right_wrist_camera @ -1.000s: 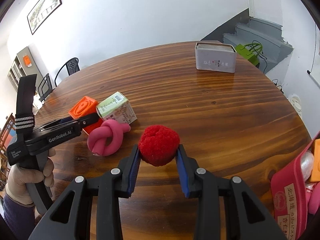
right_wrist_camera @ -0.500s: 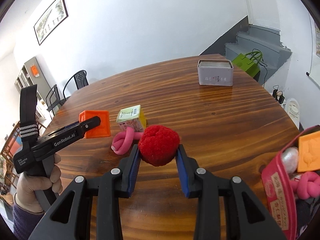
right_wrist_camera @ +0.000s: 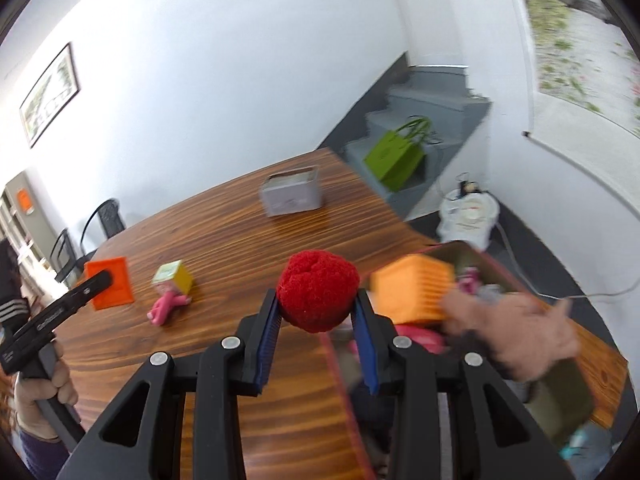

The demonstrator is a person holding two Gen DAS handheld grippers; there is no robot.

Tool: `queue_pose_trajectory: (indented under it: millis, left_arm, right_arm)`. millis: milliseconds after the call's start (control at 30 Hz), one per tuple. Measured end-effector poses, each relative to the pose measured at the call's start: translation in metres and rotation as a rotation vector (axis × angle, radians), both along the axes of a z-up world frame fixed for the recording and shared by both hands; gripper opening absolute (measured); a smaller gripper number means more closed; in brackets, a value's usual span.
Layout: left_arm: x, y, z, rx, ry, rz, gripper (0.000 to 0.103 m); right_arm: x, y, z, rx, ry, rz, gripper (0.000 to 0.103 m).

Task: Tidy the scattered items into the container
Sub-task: 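Carry the red ball and orange cube into the pink tin and release both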

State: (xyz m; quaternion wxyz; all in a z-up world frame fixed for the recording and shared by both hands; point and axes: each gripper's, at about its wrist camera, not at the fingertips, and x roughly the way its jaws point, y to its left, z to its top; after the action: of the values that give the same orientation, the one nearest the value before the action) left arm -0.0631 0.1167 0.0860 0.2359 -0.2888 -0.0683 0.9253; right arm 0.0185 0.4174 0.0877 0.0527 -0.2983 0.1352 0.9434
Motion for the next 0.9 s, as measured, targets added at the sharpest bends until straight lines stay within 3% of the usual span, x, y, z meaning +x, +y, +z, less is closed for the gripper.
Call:
queue_pose_trajectory:
  millis: [367,900]
  left_arm:
    - [0.040,0.109,0.009,0.016,-0.018,-0.260,0.053]
    - [0.078,0.245,-0.013,-0.057,-0.052,-0.505,0.053]
  right_arm:
    - [0.062,0.071,-0.002,-0.013,0.022,-0.144,0.039]
    - [0.112,0.123,-0.010,-0.024,0.038,-0.228,0.039]
